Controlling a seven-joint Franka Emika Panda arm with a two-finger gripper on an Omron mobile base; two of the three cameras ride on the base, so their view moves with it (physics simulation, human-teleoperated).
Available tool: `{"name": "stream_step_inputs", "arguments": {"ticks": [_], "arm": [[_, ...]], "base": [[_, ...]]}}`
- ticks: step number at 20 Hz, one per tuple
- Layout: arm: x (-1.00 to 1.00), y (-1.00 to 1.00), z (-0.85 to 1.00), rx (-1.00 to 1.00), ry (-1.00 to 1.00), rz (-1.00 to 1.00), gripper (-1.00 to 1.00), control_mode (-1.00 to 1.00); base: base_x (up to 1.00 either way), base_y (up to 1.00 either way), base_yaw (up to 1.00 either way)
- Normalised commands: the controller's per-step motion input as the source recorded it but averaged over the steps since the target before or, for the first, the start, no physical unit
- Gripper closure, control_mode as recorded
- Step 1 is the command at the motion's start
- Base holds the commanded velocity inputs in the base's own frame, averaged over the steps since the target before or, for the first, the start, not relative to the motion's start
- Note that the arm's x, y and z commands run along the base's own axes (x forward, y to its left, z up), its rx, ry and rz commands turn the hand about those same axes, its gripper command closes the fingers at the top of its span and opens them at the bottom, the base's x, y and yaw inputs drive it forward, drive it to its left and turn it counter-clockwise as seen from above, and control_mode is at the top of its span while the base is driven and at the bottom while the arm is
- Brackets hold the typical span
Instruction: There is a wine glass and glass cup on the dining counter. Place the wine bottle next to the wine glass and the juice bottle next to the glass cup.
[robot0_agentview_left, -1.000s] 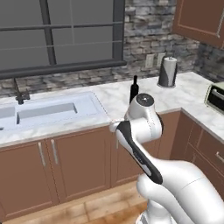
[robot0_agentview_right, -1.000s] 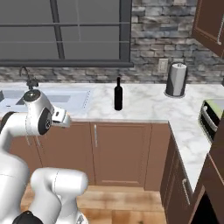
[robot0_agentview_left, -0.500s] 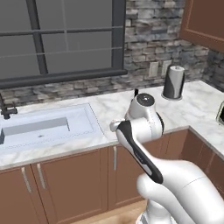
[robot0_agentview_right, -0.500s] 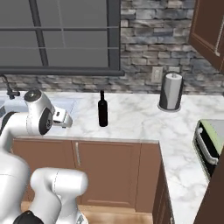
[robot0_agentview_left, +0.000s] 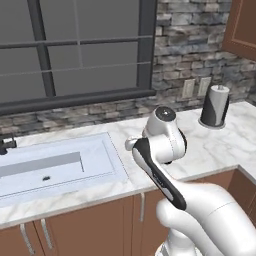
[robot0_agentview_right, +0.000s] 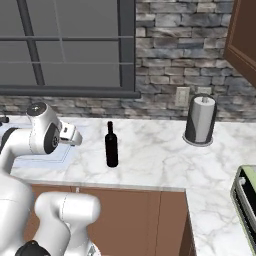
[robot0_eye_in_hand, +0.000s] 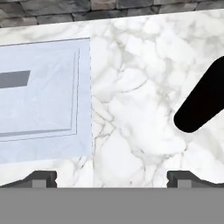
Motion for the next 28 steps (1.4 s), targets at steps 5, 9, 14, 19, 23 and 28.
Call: {"name": "stream_step_inputs", "arguments": {"ticks": [5,9,14,19,23,28], "arm": [[0.00,0.00,0.00,0.00,0.00,0.00,-1.00,1.00],[0.00,0.00,0.00,0.00,0.00,0.00,-1.00,1.00],[0.00,0.00,0.00,0.00,0.00,0.00,-1.00,1.00],[0.00,0.00,0.00,0.00,0.00,0.00,-1.00,1.00],[0.00,0.00,0.00,0.00,0.00,0.00,-1.00,1.00],[0.00,0.00,0.00,0.00,0.00,0.00,-1.00,1.00]], "base": [[0.41,-0.06,0.05],[0.02,-0.01,0.02],[0.00,0.00,0.00],[0.00,0.00,0.00],[0.00,0.00,0.00],[0.00,0.00,-0.01]]}}
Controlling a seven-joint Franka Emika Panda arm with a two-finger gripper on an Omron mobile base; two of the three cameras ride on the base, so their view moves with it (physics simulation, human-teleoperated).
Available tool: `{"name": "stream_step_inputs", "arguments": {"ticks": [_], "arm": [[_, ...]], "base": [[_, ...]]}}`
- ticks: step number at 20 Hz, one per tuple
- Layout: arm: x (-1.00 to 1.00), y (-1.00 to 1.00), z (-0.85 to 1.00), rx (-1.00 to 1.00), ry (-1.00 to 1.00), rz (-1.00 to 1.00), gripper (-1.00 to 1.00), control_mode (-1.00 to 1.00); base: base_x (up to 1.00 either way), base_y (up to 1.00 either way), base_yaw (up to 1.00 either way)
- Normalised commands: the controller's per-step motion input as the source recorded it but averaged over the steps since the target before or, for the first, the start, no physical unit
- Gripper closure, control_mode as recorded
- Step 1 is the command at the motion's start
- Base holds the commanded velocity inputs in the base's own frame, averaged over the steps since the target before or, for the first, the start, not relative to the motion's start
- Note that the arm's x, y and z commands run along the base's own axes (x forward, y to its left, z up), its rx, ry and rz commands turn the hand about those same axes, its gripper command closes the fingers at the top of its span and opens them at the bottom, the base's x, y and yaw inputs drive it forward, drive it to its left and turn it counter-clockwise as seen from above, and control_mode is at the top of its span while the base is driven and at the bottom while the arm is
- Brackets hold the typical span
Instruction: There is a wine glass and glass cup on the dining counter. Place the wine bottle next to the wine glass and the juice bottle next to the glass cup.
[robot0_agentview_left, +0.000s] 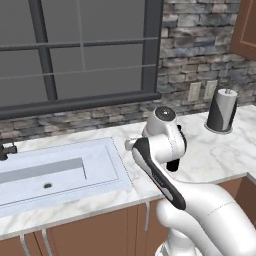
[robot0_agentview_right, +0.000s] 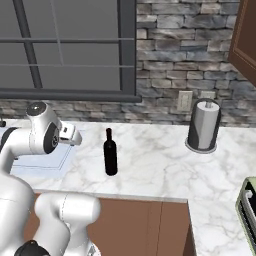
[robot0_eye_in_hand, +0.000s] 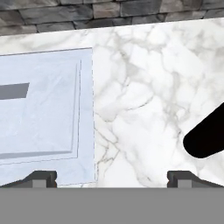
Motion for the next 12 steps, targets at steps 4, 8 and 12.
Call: {"name": "stream_step_inputs", "arguments": {"ticks": [4,8,12], "arm": [[0.05,0.08,0.06,-0.03,-0.08,-0.34,-1.00,-1.00],[0.00,0.10,0.06,-0.08,-0.25,-0.65,-1.00,-1.00],[0.04,0.01,0.01,-0.06,-0.15,-0.75,-1.00,-1.00]], "base": [[0.00,0.00,0.00],[0.00,0.00,0.00],[0.00,0.00,0.00]]}}
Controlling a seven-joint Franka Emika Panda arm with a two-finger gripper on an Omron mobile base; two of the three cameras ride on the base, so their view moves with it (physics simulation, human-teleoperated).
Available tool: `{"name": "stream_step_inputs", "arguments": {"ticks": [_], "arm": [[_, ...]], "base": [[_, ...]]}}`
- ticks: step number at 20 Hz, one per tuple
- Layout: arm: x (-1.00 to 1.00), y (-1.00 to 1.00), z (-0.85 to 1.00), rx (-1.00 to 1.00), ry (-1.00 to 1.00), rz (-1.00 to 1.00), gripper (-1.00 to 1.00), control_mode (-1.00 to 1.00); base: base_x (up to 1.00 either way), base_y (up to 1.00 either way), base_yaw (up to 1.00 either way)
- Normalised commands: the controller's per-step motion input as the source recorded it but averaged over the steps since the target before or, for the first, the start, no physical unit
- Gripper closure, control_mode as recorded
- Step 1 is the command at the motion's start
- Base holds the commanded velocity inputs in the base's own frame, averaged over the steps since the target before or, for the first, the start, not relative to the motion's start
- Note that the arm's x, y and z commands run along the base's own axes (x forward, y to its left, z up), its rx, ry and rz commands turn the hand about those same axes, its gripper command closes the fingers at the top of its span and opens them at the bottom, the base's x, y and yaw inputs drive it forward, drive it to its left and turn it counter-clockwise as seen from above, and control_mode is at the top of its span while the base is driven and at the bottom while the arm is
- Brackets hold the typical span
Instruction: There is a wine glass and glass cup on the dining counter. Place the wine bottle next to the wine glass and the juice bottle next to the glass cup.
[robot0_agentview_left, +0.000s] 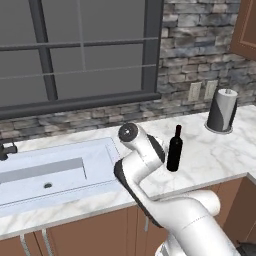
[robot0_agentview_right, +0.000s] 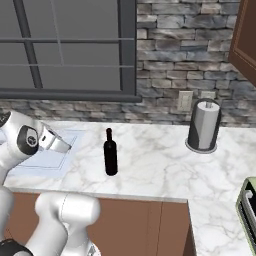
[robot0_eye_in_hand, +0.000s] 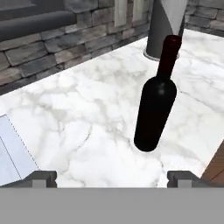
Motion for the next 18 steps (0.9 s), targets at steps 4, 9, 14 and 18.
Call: {"name": "stream_step_inputs", "arguments": {"ticks": [4,9,14,18], "arm": [[0.13,-0.08,0.00,-0.01,-0.19,-0.55,-1.00,-1.00],[0.08,-0.07,0.00,-0.07,-0.28,-0.40,-1.00,-1.00],[0.00,-0.21,0.09,0.00,-0.26,-0.40,-1.00,-1.00],[0.00,-0.40,0.03,0.00,-0.09,-0.29,-1.00,-1.00]], "base": [[0.00,0.00,0.00],[0.00,0.00,0.00],[0.00,0.00,0.00],[0.00,0.00,0.00]]}}
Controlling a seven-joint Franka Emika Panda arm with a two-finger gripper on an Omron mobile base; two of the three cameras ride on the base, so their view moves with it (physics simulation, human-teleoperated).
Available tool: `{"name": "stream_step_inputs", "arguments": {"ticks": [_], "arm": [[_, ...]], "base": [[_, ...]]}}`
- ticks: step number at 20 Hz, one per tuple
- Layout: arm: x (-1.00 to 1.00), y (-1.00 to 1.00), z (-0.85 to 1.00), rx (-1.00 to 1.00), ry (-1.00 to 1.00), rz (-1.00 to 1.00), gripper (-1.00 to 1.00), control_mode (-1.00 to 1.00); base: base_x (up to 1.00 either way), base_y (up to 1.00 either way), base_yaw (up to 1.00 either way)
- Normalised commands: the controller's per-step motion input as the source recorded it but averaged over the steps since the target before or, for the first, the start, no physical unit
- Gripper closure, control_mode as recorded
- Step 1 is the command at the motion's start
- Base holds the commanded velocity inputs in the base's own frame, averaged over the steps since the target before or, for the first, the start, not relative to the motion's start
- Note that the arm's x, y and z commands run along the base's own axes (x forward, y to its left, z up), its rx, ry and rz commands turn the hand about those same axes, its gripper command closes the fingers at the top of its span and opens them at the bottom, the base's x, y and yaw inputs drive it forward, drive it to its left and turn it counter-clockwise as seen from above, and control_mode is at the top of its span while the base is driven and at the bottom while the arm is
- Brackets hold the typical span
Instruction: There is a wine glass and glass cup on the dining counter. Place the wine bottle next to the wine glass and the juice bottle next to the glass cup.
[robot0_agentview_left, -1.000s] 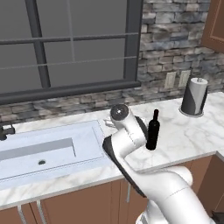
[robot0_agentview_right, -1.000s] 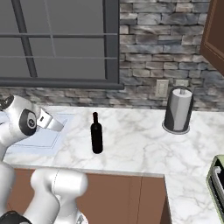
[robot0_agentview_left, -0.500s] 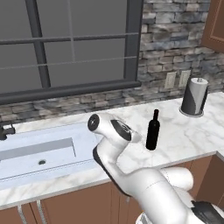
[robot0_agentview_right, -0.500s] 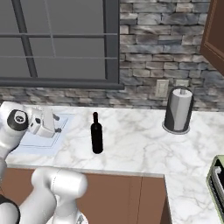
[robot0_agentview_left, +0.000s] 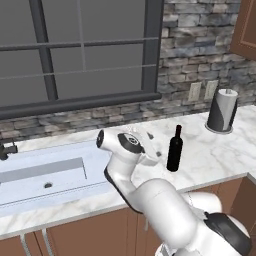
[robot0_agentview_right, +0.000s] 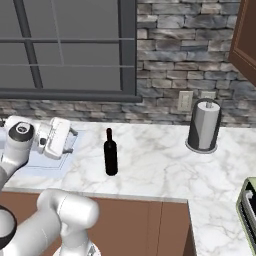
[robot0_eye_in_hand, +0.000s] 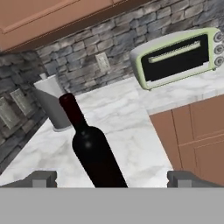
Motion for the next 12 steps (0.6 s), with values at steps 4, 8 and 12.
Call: {"name": "stream_step_inputs", "arguments": {"ticks": [4,8,12], "arm": [[0.06,-0.29,0.00,0.00,-0.01,-0.14,-1.00,-1.00],[0.06,-0.11,0.00,0.00,0.00,-0.03,-1.00,-1.00],[0.10,0.00,-0.03,0.00,0.00,0.00,-1.00,-1.00]], "base": [[0.00,0.00,0.00],[0.00,0.00,0.00],[0.00,0.00,0.00]]}}
